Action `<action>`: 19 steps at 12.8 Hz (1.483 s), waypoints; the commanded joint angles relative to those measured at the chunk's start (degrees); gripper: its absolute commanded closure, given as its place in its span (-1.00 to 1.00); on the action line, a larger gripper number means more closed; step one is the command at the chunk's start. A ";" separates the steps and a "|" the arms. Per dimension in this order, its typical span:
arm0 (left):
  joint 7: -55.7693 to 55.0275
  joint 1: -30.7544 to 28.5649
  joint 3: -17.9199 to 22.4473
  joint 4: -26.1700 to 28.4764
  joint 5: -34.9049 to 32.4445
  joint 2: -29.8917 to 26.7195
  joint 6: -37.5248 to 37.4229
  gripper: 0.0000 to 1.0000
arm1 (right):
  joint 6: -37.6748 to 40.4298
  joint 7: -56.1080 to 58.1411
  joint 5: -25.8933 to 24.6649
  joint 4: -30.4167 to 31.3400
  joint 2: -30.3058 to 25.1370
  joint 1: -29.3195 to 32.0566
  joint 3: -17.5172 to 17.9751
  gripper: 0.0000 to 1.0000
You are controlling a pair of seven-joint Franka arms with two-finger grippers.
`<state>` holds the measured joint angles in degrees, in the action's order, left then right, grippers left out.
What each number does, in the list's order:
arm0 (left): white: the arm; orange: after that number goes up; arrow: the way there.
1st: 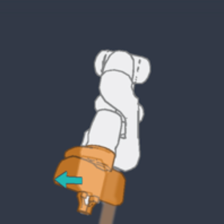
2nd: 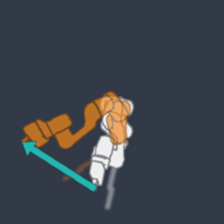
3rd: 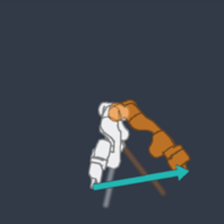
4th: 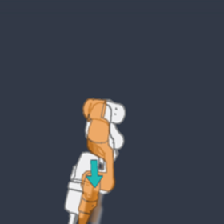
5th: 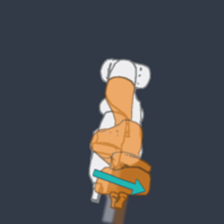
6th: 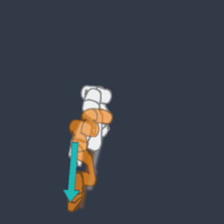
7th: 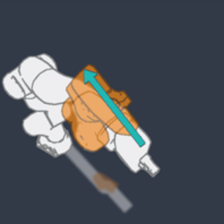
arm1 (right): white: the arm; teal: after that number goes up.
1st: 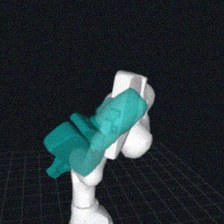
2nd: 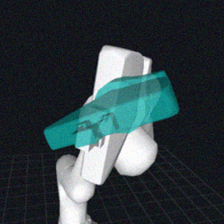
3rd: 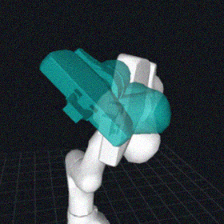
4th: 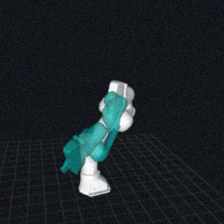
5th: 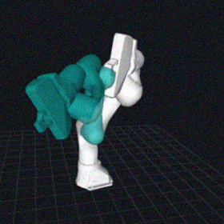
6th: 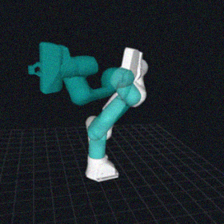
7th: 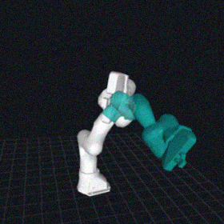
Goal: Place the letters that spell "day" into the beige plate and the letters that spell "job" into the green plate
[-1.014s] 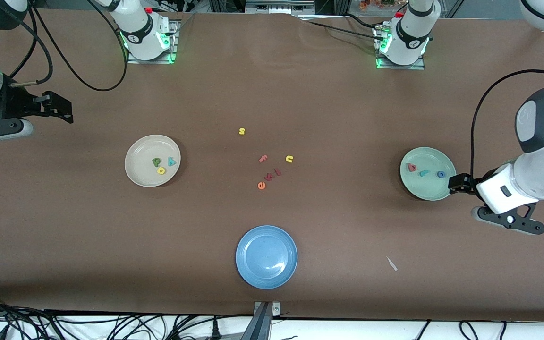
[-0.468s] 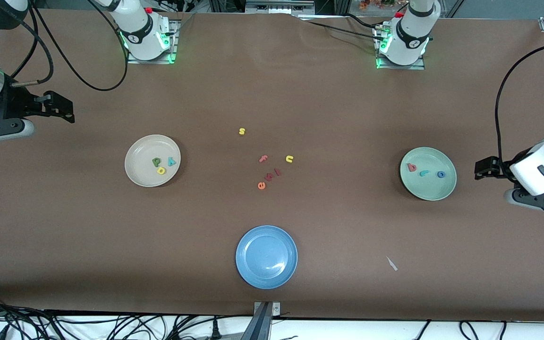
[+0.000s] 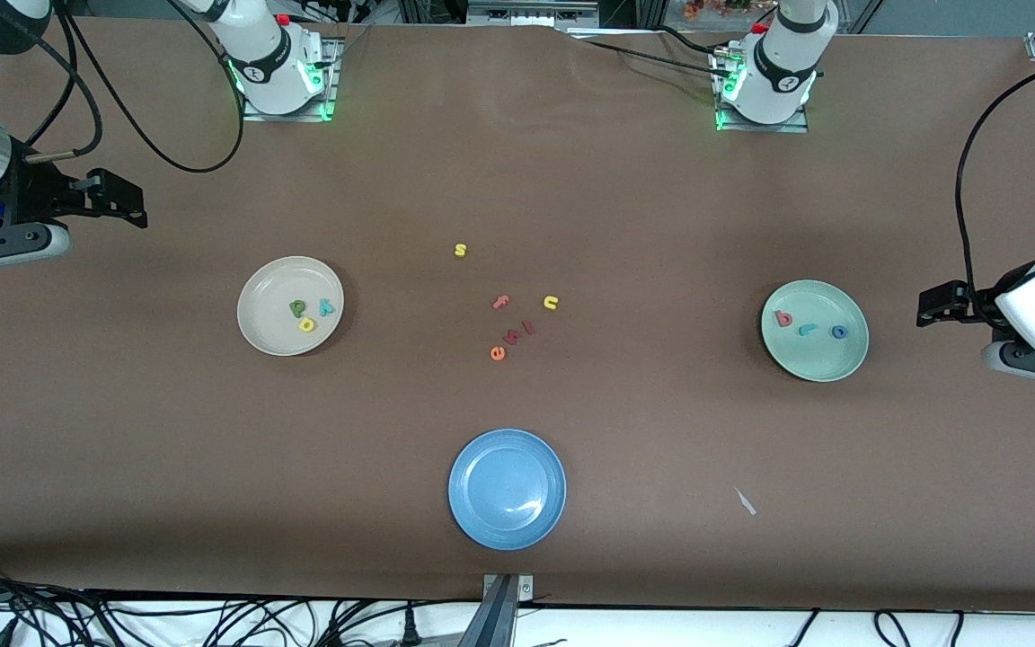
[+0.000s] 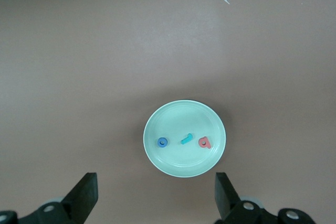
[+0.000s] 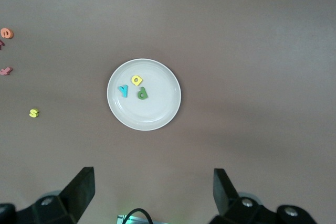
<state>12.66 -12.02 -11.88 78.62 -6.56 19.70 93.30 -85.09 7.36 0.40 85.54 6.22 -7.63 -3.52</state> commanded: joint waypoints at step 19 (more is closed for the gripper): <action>2.01 -0.03 -0.42 0.04 1.03 -2.29 1.53 -1.00 | 1.25 0.02 1.80 -0.28 -0.51 0.34 -0.79 -1.00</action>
<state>14.03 -12.00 -12.17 78.25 -6.56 18.89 94.67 -84.26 7.39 1.99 85.51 6.09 -7.48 -4.35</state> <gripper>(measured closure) 0.000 0.000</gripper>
